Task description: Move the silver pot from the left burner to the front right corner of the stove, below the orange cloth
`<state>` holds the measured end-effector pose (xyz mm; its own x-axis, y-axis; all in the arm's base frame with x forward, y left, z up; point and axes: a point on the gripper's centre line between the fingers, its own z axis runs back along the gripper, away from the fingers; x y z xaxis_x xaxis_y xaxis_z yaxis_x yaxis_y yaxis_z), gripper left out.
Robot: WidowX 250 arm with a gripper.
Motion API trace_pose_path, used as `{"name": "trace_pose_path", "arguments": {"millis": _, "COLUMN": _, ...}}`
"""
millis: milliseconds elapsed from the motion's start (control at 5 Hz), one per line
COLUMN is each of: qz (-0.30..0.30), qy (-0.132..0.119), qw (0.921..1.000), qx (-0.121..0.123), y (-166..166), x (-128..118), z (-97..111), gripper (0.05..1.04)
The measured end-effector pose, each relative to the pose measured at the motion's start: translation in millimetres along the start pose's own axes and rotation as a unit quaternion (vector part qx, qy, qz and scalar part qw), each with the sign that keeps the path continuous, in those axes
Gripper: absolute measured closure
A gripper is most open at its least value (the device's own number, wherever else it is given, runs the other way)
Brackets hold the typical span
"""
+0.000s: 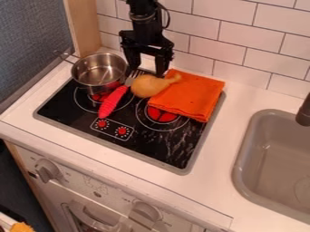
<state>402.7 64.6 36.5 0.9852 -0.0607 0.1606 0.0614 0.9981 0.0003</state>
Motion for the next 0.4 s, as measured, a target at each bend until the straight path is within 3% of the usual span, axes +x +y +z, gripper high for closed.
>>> {"name": "trace_pose_path", "arguments": {"millis": 400, "qz": 0.039, "qy": -0.016, "qw": 0.9988, "qx": 0.023, "y": 24, "x": -14, "z": 15, "gripper": 0.083}}
